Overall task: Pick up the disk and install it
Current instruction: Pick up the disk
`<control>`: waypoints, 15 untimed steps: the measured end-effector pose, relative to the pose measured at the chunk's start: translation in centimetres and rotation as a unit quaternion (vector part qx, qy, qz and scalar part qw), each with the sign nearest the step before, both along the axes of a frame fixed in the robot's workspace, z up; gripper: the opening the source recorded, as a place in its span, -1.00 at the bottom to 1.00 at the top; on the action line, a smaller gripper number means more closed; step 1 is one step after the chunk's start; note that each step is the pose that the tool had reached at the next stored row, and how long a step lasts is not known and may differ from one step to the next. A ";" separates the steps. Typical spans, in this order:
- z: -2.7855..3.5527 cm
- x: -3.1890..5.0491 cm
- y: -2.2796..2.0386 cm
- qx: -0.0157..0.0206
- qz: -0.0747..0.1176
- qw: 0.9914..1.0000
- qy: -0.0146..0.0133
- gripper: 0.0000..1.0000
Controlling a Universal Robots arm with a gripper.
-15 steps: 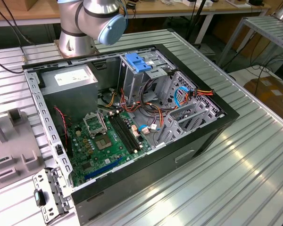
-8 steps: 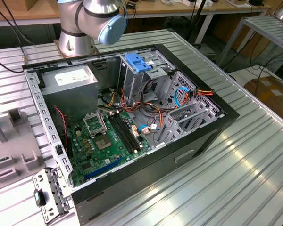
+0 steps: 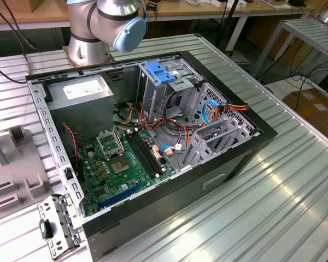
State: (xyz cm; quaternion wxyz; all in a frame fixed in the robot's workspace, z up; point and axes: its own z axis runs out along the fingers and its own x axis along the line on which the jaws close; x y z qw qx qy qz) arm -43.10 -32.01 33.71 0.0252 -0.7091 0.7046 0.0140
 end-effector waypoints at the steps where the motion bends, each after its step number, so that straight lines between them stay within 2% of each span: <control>1: 0.09 0.00 0.00 0.000 0.000 1.000 0.000 -0.26; 15: 1.36 0.00 0.00 0.000 0.000 1.000 0.000 -0.26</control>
